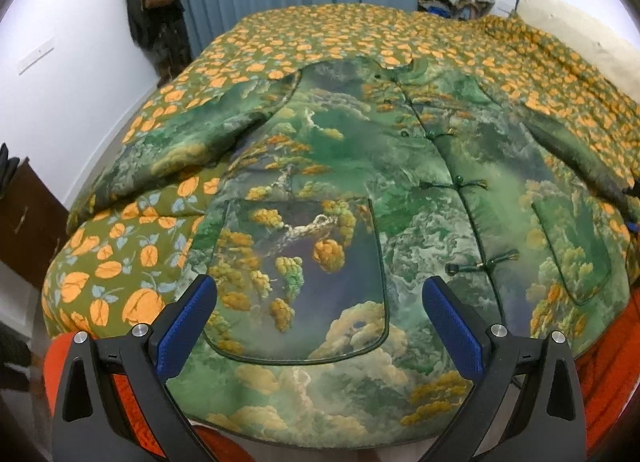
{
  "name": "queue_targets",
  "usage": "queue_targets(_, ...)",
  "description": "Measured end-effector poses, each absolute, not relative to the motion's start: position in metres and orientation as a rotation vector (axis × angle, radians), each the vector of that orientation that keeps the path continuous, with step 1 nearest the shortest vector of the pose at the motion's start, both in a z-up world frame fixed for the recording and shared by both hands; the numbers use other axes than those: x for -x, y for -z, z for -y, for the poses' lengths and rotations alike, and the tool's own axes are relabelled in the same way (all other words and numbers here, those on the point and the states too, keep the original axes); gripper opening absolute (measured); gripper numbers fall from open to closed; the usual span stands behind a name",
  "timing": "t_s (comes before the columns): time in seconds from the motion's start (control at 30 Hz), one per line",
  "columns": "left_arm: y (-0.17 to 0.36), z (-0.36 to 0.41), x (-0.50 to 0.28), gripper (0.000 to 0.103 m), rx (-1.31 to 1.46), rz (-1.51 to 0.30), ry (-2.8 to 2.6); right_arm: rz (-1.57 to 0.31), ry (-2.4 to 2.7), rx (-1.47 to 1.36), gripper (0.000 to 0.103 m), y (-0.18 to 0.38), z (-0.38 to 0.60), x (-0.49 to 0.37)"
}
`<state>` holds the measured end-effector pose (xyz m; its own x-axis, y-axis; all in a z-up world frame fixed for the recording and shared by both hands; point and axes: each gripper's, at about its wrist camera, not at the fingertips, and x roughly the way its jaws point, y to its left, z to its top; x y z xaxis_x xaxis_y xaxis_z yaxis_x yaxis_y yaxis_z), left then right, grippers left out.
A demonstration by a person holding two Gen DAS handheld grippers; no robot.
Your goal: Fold large clothes
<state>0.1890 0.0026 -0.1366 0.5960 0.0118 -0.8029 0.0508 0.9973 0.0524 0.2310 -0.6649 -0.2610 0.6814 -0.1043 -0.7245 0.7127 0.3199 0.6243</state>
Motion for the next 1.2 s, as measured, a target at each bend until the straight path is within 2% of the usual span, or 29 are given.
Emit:
queue_targets(0.07, 0.142, -0.001, -0.193, 0.102, -0.075, -0.953, 0.018, -0.608, 0.607, -1.178, 0.076, 0.272, 0.678, -0.233)
queue_targets(0.1, 0.144, -0.001, -0.194, 0.102, -0.076, -0.961, 0.015, -0.578, 0.629, -1.193, 0.068, 0.274, 0.682, -0.235)
queue_targets(0.13, 0.145, -0.001, -0.195, 0.102, -0.076, -0.965, 0.014, -0.570, 0.642, -1.184, 0.037, 0.272, 0.682, -0.237)
queue_targets(0.17, 0.145, -0.001, -0.194, 0.102, -0.076, -0.965, 0.014, -0.572, 0.651, -1.160, 0.020, 0.268, 0.680, -0.239)
queue_targets(0.23, 0.145, -0.002, -0.193, 0.102, -0.080, -0.957, 0.015, -0.543, 0.637, -1.082, 0.010, 0.241, 0.670, -0.245)
queue_targets(0.37, 0.148, -0.007, -0.193, 0.102, -0.080, -0.950, 0.005, -0.477, 0.432, -0.834, 0.010, 0.159, 0.619, -0.261)
queue_targets(0.53, 0.150, -0.013, -0.191, 0.102, -0.052, -0.951, 0.007, -0.424, 0.109, -0.481, 0.010, 0.065, 0.492, -0.274)
queue_targets(0.63, 0.147, -0.016, -0.185, 0.102, -0.051, -0.927, 0.013, -0.452, -0.037, -0.328, 0.010, 0.051, 0.409, -0.281)
queue_targets(0.77, 0.148, -0.023, -0.178, 0.102, -0.033, -0.928, 0.021, -0.519, -0.155, -0.158, 0.010, 0.076, 0.313, -0.280)
queue_targets(0.9, 0.151, -0.030, -0.170, 0.102, -0.018, -0.929, 0.019, -0.627, -0.212, -0.054, 0.010, 0.134, 0.242, -0.280)
queue_targets(0.97, 0.154, -0.032, -0.166, 0.102, -0.013, -0.932, 0.023, -0.692, -0.217, -0.017, 0.014, 0.160, 0.227, -0.279)
queue_targets(1.0, 0.156, -0.033, -0.165, 0.102, -0.016, -0.936, 0.022, -0.758, -0.223, 0.010, 0.021, 0.178, 0.214, -0.278)
queue_targets(1.03, 0.158, -0.032, -0.165, 0.102, -0.022, -0.943, 0.020, -0.801, -0.239, 0.023, 0.038, 0.186, 0.205, -0.273)
queue_targets(1.07, 0.159, -0.032, -0.165, 0.102, -0.027, -0.948, 0.018, -0.819, -0.257, 0.034, 0.048, 0.192, 0.203, -0.269)
queue_targets(1.1, 0.160, -0.031, -0.166, 0.102, -0.028, -0.948, 0.018, -0.809, -0.277, 0.046, 0.066, 0.190, 0.201, -0.262)
queue_targets(1.13, 0.159, -0.031, -0.167, 0.102, -0.027, -0.946, 0.017, -0.790, -0.293, 0.064, 0.075, 0.186, 0.197, -0.254)
queue_targets(1.2, 0.157, -0.031, -0.168, 0.102, -0.016, -0.937, 0.016, -0.768, -0.305, 0.114, 0.076, 0.178, 0.190, -0.241)
